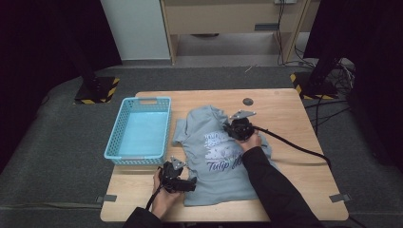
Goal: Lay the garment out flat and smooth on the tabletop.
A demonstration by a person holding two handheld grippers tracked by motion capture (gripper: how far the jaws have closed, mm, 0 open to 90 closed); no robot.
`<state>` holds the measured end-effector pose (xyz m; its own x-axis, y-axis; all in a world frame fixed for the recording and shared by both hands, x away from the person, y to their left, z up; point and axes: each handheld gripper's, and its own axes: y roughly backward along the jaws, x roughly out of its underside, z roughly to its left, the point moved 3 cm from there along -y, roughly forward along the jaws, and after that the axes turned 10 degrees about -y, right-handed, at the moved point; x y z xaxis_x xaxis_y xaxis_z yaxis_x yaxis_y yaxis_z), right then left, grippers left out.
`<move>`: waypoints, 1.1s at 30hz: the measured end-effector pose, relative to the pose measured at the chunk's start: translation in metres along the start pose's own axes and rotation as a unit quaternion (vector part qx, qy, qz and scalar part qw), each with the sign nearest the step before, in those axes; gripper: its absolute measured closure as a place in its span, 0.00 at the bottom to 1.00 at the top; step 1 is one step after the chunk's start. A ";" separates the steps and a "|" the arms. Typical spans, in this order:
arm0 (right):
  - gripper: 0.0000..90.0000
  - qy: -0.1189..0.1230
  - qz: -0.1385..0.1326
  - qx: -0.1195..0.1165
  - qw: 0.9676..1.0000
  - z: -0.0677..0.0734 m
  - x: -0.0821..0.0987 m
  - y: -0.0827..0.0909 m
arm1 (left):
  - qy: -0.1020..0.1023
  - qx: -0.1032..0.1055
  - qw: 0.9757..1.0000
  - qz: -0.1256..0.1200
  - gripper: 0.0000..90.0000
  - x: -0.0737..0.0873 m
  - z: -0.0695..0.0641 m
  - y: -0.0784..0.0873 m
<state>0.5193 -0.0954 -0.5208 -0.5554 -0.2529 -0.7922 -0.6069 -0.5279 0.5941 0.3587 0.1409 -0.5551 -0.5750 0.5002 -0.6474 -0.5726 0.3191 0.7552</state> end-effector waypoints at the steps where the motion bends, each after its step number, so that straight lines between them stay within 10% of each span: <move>1: 0.85 0.008 0.011 0.000 1.000 0.003 0.007 -0.006 | 0.000 0.000 1.000 0.000 0.00 0.000 0.000 0.000; 7: 0.71 0.027 0.026 -0.006 0.999 0.011 0.025 -0.014 | -0.001 0.000 1.000 -0.004 0.00 0.001 -0.001 0.001; 20: 0.53 -0.019 -0.029 0.000 0.999 -0.018 -0.020 0.026 | -0.003 0.002 1.000 -0.003 0.00 0.000 -0.001 0.000; 33: 0.64 -0.066 0.075 0.025 0.995 -0.062 -0.006 -0.025 | -0.008 0.006 1.000 -0.004 0.00 -0.002 -0.001 -0.002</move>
<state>0.5727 -0.1309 -0.5393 -0.7102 -0.2159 -0.6701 -0.5365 -0.4503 0.7137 0.3606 0.1386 -0.5556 -0.5604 0.5107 -0.6521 -0.5700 0.3335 0.7510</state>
